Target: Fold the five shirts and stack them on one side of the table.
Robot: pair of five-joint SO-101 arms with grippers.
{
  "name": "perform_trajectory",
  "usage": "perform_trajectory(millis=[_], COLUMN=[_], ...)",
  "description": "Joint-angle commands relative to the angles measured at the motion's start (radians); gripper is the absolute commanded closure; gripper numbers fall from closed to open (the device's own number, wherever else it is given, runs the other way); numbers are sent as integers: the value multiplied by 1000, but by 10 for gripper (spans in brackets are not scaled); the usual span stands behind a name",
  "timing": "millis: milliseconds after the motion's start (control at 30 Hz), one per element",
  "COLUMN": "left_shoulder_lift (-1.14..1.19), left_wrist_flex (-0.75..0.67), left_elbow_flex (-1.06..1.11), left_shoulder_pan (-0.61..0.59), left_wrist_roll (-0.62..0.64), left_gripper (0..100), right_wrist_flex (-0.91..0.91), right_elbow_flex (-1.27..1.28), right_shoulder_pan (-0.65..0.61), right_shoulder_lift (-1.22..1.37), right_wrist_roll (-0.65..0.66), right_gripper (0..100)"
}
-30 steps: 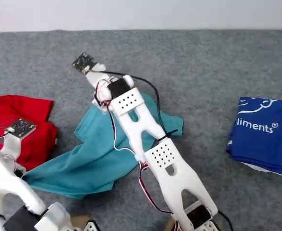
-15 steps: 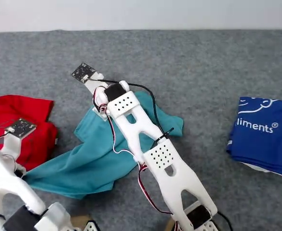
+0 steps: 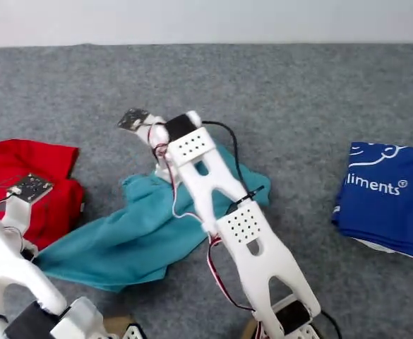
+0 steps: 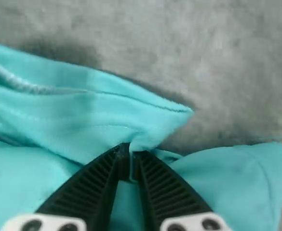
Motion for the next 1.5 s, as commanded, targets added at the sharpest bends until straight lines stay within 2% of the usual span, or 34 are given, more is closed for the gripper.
perform_trajectory(millis=[0,267,433,533,633,700,1200,1267,1367,1467], left_shoulder_lift=[-38,-38,-38,-38,-38,-38,-37,-37,-37,-37], left_wrist_flex=[14,18,17,18,18,17,12,12,12,15], left_elbow_flex=[-41,-58,-67,-61,-65,-65,-58,-58,-58,-59], left_shoulder_pan=[6,6,20,52,68,72,71,71,71,71], left_wrist_roll=[6,6,6,6,6,6,6,6,6,6], left_gripper=[995,995,995,995,995,995,995,995,995,995], right_wrist_flex=[47,41,-47,-105,-163,-200,-298,-288,-274,-199], right_elbow_flex=[23,506,554,551,551,551,517,488,451,365], right_shoulder_pan=[64,76,73,59,53,47,-30,-33,-47,-47], right_shoulder_lift=[-127,-472,-516,-489,-463,-447,-288,-278,-275,-286], right_wrist_roll=[3,6,0,-29,-166,-212,-213,-204,-81,-34], right_gripper=[988,988,978,886,793,771,781,846,994,980])
